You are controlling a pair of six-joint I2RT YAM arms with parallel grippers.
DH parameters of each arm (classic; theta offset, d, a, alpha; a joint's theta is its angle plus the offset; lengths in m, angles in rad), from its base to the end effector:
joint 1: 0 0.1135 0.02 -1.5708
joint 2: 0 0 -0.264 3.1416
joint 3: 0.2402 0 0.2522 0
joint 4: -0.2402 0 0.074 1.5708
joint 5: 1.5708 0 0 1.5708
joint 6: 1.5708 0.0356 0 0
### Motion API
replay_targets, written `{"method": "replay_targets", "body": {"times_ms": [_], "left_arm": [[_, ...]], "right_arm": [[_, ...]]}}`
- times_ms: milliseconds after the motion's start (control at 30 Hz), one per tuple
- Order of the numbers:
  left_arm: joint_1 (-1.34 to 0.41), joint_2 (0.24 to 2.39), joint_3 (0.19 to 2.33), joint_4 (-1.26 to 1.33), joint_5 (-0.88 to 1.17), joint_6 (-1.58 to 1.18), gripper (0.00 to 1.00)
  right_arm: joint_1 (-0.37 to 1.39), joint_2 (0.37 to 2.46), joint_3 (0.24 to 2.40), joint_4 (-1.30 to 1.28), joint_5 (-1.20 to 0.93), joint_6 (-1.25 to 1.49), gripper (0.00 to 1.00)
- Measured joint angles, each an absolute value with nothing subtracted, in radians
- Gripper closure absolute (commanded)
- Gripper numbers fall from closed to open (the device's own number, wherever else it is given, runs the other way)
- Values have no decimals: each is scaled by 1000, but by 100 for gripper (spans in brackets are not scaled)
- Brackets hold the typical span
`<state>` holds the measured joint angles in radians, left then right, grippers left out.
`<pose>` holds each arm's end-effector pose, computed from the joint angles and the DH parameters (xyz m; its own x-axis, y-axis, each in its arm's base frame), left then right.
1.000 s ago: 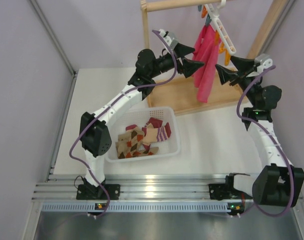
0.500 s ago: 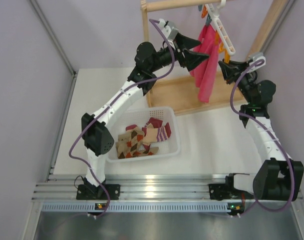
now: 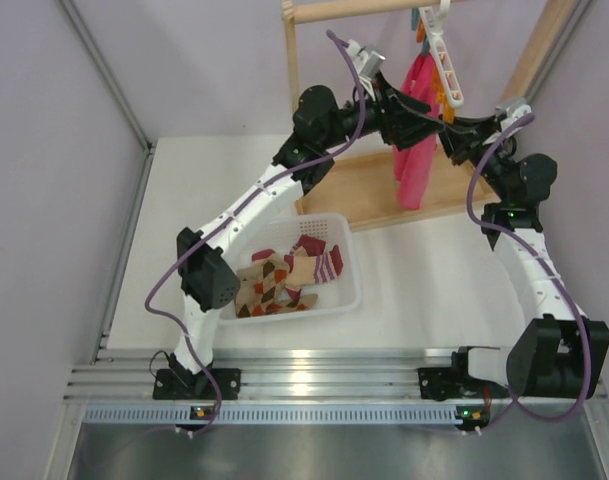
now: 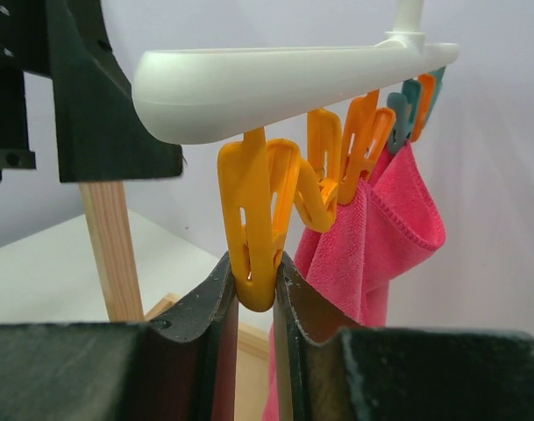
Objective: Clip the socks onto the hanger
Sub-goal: Open the clamp at the hanger.
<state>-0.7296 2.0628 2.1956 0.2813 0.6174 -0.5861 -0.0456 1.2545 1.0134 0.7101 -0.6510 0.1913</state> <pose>0.3395 -0.3312 0.4795 -0.2693 -0.3642 -0.8915 0.9478 0.0637 -0.3123 0.2820 0.0087 0.4104 0.3475 0.1356 -0.9278 -0.5804 0.8083 -0.0993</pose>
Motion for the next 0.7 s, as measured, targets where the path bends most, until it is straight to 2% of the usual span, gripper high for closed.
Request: {"method": "replay_targets", "body": {"times_ms": [467, 700], "left_arm": [[-744, 2131, 2217, 327, 585, -675, 29], [-743, 2187, 2273, 381, 559, -714, 28]], "right_arm": [[-46, 1252, 1037, 647, -758, 229, 100], [-47, 1252, 1044, 642, -777, 258, 100]]}}
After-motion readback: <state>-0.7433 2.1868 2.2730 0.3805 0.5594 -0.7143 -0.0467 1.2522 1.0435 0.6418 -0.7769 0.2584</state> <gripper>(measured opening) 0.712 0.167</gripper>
